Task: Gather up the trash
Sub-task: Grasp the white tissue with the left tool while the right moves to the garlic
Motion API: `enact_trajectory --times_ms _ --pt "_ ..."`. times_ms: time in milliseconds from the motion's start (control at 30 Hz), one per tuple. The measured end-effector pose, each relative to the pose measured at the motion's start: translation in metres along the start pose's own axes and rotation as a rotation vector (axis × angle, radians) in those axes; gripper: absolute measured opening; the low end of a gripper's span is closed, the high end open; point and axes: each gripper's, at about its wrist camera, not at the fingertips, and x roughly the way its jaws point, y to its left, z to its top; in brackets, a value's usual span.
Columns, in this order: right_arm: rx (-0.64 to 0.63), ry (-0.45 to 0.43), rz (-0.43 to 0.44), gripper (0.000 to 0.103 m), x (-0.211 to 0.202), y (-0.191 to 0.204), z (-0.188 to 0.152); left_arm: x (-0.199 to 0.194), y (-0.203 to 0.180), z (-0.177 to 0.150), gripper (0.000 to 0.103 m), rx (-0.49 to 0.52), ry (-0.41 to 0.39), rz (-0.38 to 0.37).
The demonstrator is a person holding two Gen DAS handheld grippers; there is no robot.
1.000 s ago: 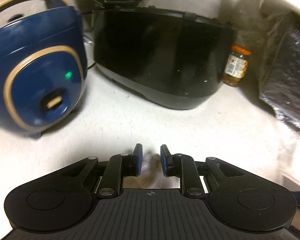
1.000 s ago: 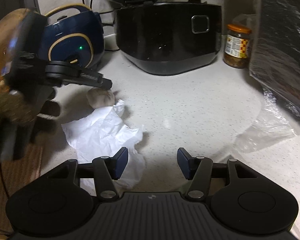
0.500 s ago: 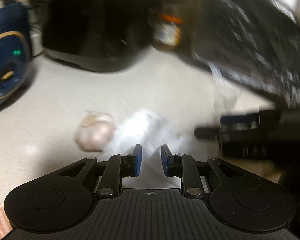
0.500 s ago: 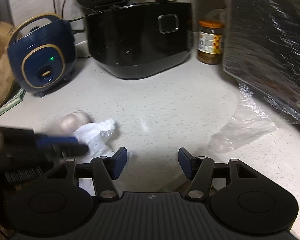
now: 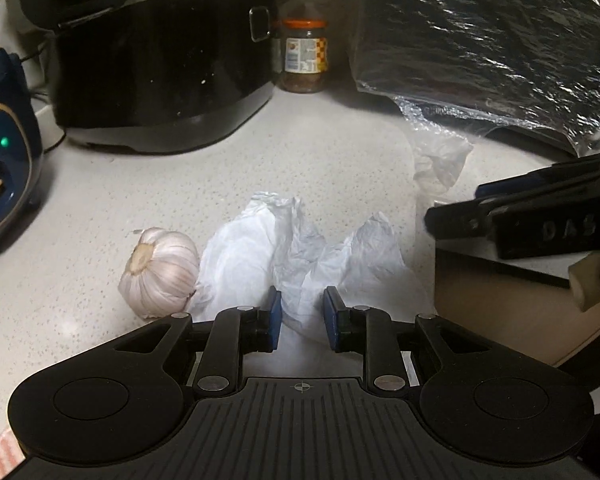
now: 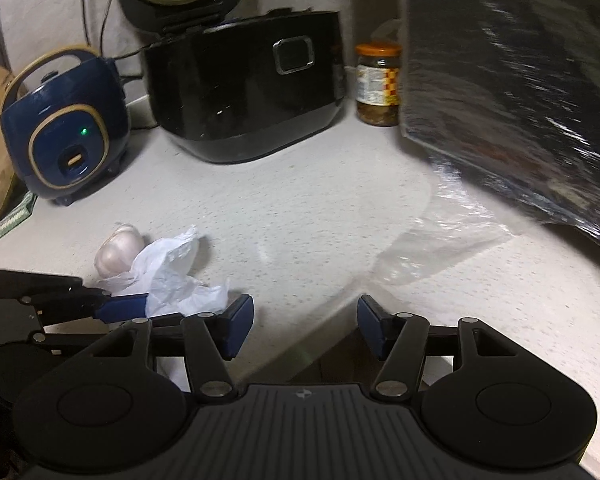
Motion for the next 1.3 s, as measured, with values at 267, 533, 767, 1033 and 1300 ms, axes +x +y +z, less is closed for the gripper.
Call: enact_trajectory --times_ms 267,533,767,1033,1300 --pt "0.065 0.025 -0.004 0.060 -0.002 -0.014 -0.010 -0.004 0.003 0.001 0.026 0.006 0.019 -0.027" --pt "0.058 0.013 0.011 0.060 -0.009 -0.010 -0.014 -0.007 0.002 -0.009 0.025 -0.017 -0.037 -0.017" --pt "-0.004 -0.049 -0.009 0.061 -0.014 0.001 -0.007 -0.064 0.033 -0.023 0.010 -0.273 -0.150 -0.027" --pt "-0.121 -0.010 0.120 0.071 0.008 0.047 0.006 -0.141 0.091 -0.077 0.010 -0.519 -0.240 0.100" --pt "-0.319 0.020 0.249 0.073 0.056 0.134 0.020 -0.150 0.120 -0.115 0.010 -0.707 -0.238 0.132"
